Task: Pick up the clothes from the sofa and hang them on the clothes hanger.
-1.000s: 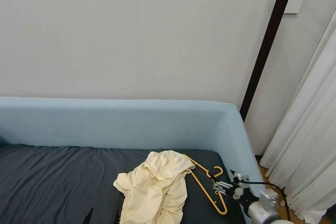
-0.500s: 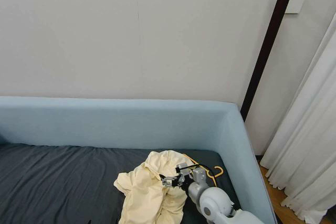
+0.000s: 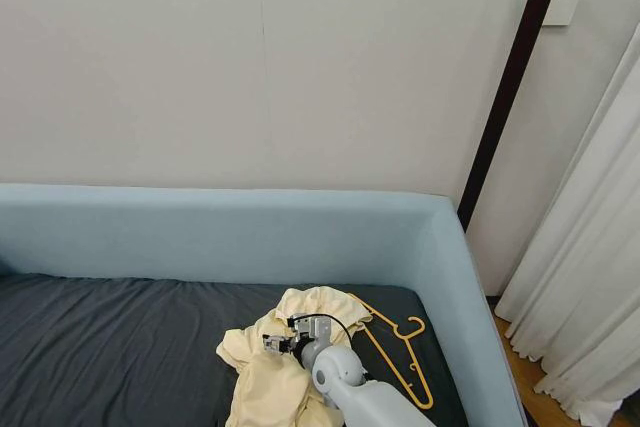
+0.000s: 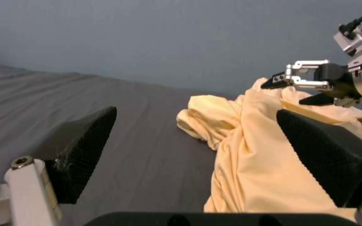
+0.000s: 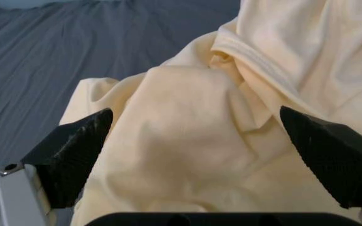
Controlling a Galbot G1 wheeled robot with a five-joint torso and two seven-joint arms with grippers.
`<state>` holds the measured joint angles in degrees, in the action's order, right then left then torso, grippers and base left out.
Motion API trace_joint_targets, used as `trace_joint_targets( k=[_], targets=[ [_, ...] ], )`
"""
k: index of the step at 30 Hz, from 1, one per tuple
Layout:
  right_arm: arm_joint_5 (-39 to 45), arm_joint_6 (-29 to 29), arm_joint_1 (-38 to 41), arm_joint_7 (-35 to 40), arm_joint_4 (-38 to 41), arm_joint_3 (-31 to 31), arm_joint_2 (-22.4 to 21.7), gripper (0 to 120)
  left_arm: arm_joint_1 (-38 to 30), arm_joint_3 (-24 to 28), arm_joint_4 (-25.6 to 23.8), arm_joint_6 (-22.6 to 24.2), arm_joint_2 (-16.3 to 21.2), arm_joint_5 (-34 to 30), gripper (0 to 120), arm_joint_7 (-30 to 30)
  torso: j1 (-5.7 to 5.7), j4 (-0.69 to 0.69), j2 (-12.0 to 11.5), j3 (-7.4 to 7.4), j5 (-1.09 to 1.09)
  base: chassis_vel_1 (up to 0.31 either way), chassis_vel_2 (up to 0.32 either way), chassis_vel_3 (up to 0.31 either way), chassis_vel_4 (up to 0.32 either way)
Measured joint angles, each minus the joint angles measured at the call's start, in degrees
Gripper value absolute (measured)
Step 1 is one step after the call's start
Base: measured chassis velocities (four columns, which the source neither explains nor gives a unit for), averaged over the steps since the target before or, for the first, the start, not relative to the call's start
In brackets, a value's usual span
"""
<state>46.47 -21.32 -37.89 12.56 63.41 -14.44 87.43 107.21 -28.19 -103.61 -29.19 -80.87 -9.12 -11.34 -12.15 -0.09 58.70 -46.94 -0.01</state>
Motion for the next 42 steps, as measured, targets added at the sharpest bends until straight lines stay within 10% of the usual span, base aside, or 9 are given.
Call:
trace_joint_targets(
  k=[8,35,42],
  targets=[
    [-0.93,1.74,0.41,-0.77,-7.59,1.36,3.52,99,0.55,-0.4,0.07,-0.02,-0.4,0.24,100,-0.1,0.0,0.01,0.0,0.0,0.0,0.0,0.0,0.0,0.0],
    [-3.42,6.64,0.31,-3.86,-7.43,-2.01,1.82,1,0.12,-0.16,1.14,-0.66,-0.78,0.45,100,-0.07,0.0,0.0,0.0,0.0,0.01,0.0,0.0,0.0,0.0],
    [-4.11,7.33,0.09,-3.95,-4.82,-2.61,0.52,0,-0.21,-0.1,1.27,-0.66,-0.57,0.28,100,-0.11,0.0,0.01,0.0,0.0,0.01,0.0,0.0,0.0,0.0]
  ],
)
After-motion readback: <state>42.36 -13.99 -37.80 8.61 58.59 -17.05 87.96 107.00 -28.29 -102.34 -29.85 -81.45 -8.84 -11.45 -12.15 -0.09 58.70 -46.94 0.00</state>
